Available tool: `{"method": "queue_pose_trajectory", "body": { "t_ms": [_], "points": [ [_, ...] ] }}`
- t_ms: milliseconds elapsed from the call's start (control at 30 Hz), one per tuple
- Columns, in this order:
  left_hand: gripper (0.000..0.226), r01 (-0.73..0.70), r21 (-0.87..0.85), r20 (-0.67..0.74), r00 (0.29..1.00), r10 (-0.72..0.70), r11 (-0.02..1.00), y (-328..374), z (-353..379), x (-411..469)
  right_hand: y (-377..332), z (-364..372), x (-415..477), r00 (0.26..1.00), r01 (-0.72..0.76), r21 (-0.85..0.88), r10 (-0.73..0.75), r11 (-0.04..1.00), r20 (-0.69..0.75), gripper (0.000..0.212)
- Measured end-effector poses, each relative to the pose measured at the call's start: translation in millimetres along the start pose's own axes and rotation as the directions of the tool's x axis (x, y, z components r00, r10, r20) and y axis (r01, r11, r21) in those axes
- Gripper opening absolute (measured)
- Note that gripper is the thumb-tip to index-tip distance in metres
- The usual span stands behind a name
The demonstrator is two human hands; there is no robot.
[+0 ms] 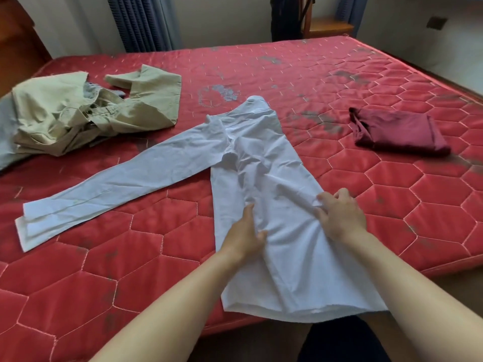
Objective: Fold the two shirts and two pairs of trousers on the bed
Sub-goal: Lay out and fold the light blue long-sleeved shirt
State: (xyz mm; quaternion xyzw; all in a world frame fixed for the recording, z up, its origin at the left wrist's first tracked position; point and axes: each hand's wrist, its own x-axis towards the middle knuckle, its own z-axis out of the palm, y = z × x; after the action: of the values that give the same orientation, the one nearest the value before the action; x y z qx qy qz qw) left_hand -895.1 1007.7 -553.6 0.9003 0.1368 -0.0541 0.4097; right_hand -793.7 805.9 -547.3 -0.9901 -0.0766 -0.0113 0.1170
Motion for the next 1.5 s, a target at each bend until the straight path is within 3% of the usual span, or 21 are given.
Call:
{"method": "queue_pose_trajectory", "body": {
  "t_ms": [67,167,233,333,433,500,567,600,667,833,933,1000,1067,1100,1167,1233,1300,1367,1433,1500],
  "points": [
    [0.058,0.029,0.012,-0.076,0.997,-0.028,1.000,3.3,-4.9,13.0,-8.6,0.3,4.8,0.994,0.051,-0.042,-0.055,0.998,-0.092,0.030],
    [0.045,0.104,-0.024,-0.162,0.981,-0.107,0.994,-3.6,-27.2,40.4,-49.1,12.2,4.1,0.964,0.260,0.193,-0.244,0.946,-0.104,0.034],
    [0.038,0.144,-0.181,-0.183,0.967,-0.177,0.973,-8.0,-42.6,60.3,-78.9,27.0,3.1,0.940,0.338,0.285,-0.337,0.897,-0.055,0.040],
    [0.029,0.137,-0.405,-0.217,0.946,-0.241,0.904,-9.4,-54.1,88.3,-102.3,45.2,7.2,0.953,0.292,0.294,-0.304,0.910,-0.003,0.048],
    [0.022,0.098,-0.476,-0.229,0.946,-0.231,0.874,-7.4,-61.8,115.0,-100.3,62.0,5.8,0.962,0.254,0.247,-0.270,0.935,0.031,0.051],
    [0.026,0.090,-0.315,-0.287,0.940,-0.185,0.945,-8.0,-68.6,129.4,-97.5,66.5,2.2,0.956,0.291,0.245,-0.289,0.925,-0.043,0.046],
    [0.032,0.106,0.159,-0.383,0.923,-0.038,0.982,-11.0,-74.1,139.3,-97.7,66.5,1.3,0.952,0.304,0.299,-0.282,0.904,-0.116,0.037],
    [0.033,0.101,0.363,-0.405,0.913,0.060,0.926,-13.6,-75.3,143.5,-98.3,66.3,1.6,0.950,0.308,0.332,-0.270,0.891,-0.156,0.032],
    [0.037,0.080,0.588,-0.366,0.914,0.176,0.805,-16.9,-77.2,151.8,-98.5,65.9,2.6,0.947,0.307,0.387,-0.237,0.870,-0.219,0.021],
    [0.019,0.130,0.746,-0.353,0.908,0.223,0.653,-25.9,-98.0,166.7,-96.3,62.1,3.1,0.947,0.307,0.493,-0.212,0.814,-0.240,0.017],
    [0.003,0.026,0.798,-0.317,0.867,0.383,0.602,-33.2,-125.2,157.1,-92.6,42.7,7.9,0.955,0.282,0.693,-0.129,0.663,-0.265,0.018],
    [0.020,-0.022,0.895,-0.238,0.822,0.518,0.446,-44.0,-147.7,145.4,-92.5,29.8,7.4,0.948,0.300,0.757,-0.094,0.581,-0.304,0.022],
    [0.032,-0.012,0.942,-0.182,0.822,0.540,0.335,-59.0,-167.9,133.6,-96.3,25.5,3.7,0.951,0.310,0.756,-0.193,0.577,-0.243,0.021],
    [0.029,-0.026,0.939,-0.148,0.871,0.468,0.344,-66.2,-171.3,128.4,-98.8,28.2,1.3,0.944,0.311,0.721,-0.288,0.620,-0.159,0.018],
    [0.022,0.034,0.860,-0.219,0.926,0.307,0.510,-81.0,-163.5,122.3,-103.6,38.6,-5.1,0.887,0.379,0.556,-0.462,0.740,0.010,0.015],
    [0.026,0.104,0.648,-0.363,0.913,0.186,0.755,-81.6,-143.2,112.0,-105.1,44.1,-7.6,0.878,0.394,0.504,-0.476,0.769,0.039,0.015],
    [0.025,0.035,0.377,-0.481,0.862,0.163,0.926,-68.4,-116.2,100.2,-102.7,40.3,-7.1,0.917,0.344,0.579,-0.397,0.739,-0.037,0.012],
    [0.028,0.041,0.169,-0.501,0.864,0.050,0.985,-54.9,-91.7,97.5,-96.0,36.3,-4.3,0.935,0.341,0.561,-0.334,0.754,-0.119,0.013],
    [0.040,0.136,-0.010,-0.388,0.913,-0.129,0.991,-44.9,-74.9,101.4,-86.0,31.3,1.4,0.943,0.334,0.467,-0.297,0.819,-0.154,0.020],
    [0.039,0.189,-0.080,-0.288,0.936,-0.204,0.979,-36.3,-66.7,105.9,-72.4,25.0,11.7,0.960,0.268,0.324,-0.221,0.907,-0.173,0.026]
  ]
}}
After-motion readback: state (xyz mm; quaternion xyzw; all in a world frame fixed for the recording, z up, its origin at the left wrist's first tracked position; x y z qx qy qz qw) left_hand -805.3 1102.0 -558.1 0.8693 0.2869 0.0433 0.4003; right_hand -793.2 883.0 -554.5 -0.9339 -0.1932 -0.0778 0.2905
